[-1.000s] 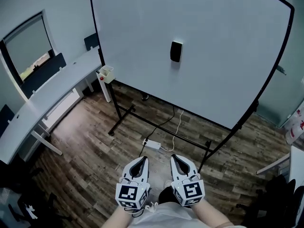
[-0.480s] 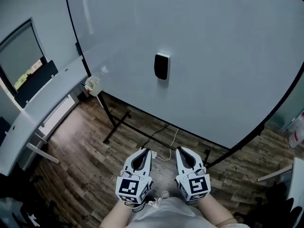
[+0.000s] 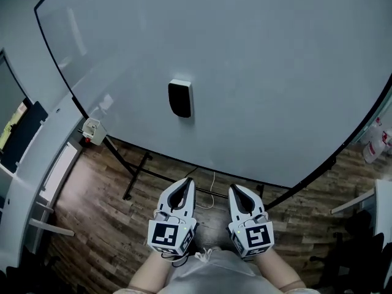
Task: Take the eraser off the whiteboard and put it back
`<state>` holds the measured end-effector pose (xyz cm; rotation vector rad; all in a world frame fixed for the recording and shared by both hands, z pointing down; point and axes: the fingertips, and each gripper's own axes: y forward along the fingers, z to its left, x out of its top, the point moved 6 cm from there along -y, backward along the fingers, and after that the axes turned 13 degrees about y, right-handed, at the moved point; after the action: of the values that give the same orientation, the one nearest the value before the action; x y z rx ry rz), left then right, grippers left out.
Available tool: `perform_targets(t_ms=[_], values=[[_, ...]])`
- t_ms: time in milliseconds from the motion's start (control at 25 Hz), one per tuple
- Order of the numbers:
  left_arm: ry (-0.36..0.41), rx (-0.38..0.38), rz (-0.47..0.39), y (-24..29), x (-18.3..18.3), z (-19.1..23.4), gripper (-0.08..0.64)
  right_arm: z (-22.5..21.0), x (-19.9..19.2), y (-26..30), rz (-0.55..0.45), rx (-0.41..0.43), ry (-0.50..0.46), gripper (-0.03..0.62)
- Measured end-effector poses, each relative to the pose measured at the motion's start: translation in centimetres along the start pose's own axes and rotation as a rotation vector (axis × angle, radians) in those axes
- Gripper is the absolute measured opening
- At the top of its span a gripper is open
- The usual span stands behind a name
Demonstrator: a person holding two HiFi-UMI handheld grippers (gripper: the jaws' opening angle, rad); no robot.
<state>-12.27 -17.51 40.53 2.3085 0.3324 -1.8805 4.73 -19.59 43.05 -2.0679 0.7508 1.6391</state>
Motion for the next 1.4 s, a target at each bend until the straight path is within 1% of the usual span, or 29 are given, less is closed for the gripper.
perform_targets(t_ms=[240, 480, 520, 600, 640, 760, 920, 1080, 1160, 1280, 1400], values=[[0.032, -0.097, -0.052, 3.4, 2.0, 3.2, 0.017, 0.9, 1.6, 2.9, -0.046, -0.103, -0.001, 0.026], [0.06, -0.133, -0.098, 5.8, 3.9, 6.4, 0.02, 2.2, 2.5, 5.8, -0.074, -0.172, -0.008, 0.026], [0.058, -0.145, -0.101, 6.3, 4.2, 6.9, 0.041, 2.4, 2.6, 6.1, -0.077, -0.18, -0.011, 0.026], [0.047, -0.172, -0.102, 7.2, 4.7, 7.7, 0.165, 2.9, 2.8, 6.9, -0.083, -0.187, -0.013, 0.027], [0.038, -0.177, -0.106, 7.7, 5.0, 8.1, 0.185, 3.1, 2.9, 7.2, -0.086, -0.187, -0.017, 0.026], [0.022, -0.161, -0.123, 9.2, 6.1, 9.6, 0.235, 3.7, 3.4, 7.9, -0.093, -0.186, -0.039, 0.027], [0.019, -0.139, -0.137, 11.4, 7.5, 10.9, 0.275, 4.0, 4.2, 8.5, -0.096, -0.201, -0.053, 0.026], [0.072, -0.103, -0.138, 13.1, 8.5, 11.2, 0.305, 3.8, 3.9, 8.9, -0.107, -0.198, -0.041, 0.026], [0.084, -0.083, -0.135, 13.8, 9.0, 11.2, 0.318, 3.8, 3.7, 9.0, -0.101, -0.194, -0.046, 0.026], [0.093, -0.057, -0.134, 15.0, 9.3, 11.1, 0.319, 3.3, 3.6, 8.9, -0.097, -0.204, -0.036, 0.027], [0.116, -0.053, -0.131, 15.9, 9.2, 10.7, 0.318, 2.5, 3.6, 8.6, -0.097, -0.218, -0.019, 0.027]])
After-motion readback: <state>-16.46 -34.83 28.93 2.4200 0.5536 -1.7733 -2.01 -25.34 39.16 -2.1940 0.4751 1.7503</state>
